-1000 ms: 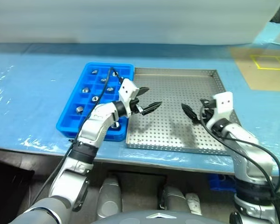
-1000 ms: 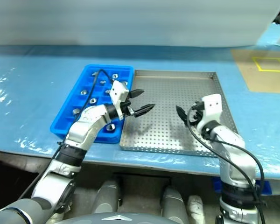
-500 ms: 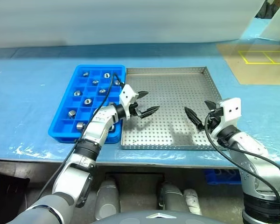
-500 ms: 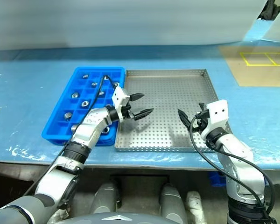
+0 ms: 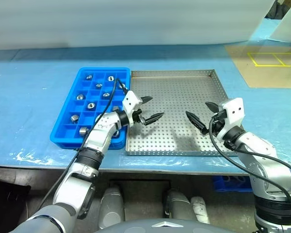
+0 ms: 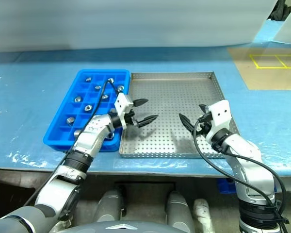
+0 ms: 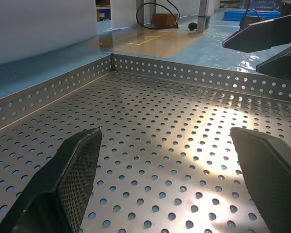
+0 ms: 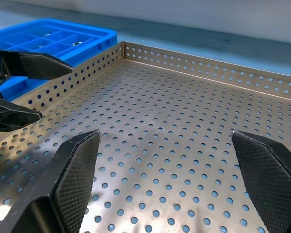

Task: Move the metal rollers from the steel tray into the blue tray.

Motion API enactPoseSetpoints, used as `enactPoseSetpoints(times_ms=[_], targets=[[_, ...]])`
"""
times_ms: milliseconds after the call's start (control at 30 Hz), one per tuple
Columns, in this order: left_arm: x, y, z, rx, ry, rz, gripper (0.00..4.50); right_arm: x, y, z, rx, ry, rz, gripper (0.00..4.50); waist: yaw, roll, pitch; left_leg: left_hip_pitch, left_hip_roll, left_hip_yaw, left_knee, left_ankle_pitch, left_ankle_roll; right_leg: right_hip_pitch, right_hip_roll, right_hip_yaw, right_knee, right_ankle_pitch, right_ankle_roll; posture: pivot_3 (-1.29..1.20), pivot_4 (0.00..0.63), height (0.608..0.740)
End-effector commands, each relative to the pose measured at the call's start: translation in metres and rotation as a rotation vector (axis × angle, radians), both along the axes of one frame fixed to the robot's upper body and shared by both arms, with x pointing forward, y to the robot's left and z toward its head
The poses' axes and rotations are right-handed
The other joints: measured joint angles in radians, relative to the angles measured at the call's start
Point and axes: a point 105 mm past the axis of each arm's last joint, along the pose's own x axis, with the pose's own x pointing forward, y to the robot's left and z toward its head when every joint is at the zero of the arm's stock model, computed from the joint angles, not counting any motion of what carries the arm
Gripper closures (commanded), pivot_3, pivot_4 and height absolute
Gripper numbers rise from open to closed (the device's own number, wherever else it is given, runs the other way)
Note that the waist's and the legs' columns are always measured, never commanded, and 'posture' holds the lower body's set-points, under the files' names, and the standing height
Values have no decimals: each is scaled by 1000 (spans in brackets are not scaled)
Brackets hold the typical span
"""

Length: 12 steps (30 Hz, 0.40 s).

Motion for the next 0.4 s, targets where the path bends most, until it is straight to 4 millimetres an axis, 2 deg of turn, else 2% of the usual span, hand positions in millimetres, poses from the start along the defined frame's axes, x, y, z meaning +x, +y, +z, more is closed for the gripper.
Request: enactPoseSetpoints(times_ms=[33,400], targets=[[0,5,11,-23,-62,18,56,1,4,12,-11,-54,35,70,1,0,0,0,0,0,0,0,0,0,0,0,0,0,0,-28,150,740],[-5,0,12,-36,-63,31,56,0,12,8,-3,-43,66,70,3,0,0,0,0,0,0,0,0,0,0,0,0,-3,4,5,150,740]])
